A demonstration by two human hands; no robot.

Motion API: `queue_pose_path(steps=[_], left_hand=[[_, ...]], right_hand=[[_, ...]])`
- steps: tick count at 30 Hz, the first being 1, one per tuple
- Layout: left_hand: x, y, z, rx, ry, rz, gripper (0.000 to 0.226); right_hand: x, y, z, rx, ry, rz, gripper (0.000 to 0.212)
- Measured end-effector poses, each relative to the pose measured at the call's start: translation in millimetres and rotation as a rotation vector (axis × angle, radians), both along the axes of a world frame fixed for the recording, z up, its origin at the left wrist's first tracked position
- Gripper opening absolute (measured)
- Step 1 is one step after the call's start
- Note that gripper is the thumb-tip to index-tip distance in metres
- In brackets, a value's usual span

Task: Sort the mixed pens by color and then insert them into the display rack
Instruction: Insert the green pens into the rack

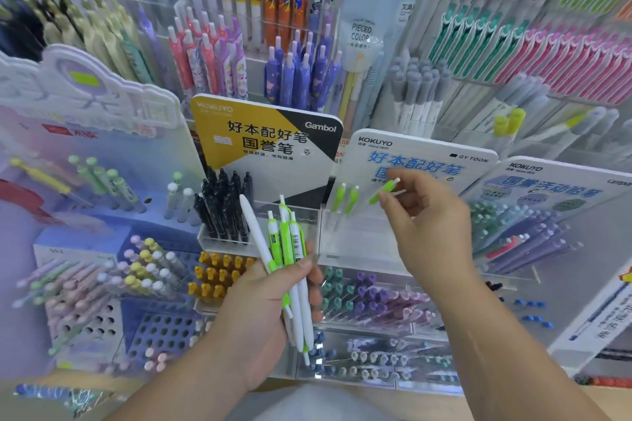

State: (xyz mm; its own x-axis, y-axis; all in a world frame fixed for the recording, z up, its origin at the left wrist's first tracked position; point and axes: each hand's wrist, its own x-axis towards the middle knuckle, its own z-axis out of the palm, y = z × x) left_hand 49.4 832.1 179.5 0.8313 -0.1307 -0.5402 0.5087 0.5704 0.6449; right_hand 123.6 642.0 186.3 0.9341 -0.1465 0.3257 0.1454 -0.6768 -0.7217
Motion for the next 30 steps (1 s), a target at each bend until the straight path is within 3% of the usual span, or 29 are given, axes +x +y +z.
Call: queue_pose_path(steps=[13, 19, 22, 30], left_hand=[[1, 6, 0, -0.024, -0.003, -0.015, 0.033], [1, 7, -1, -0.01, -0.009, -0.028, 0.034], [0, 8, -1, -0.008, -0.01, -0.025, 0.033], [-2, 9, -1, -0.003, -0.02, -0.031, 0.032]], right_hand=[[1, 1, 3, -0.277, -0.103, 0.056, 0.03], [-1, 7, -15, -0.176, 0.017, 0.052, 0.035], [0, 11, -23, -0.105, 0.058, 0.01, 0.026], [3, 13, -25, -0.159, 0.042, 0.008, 0.02]])
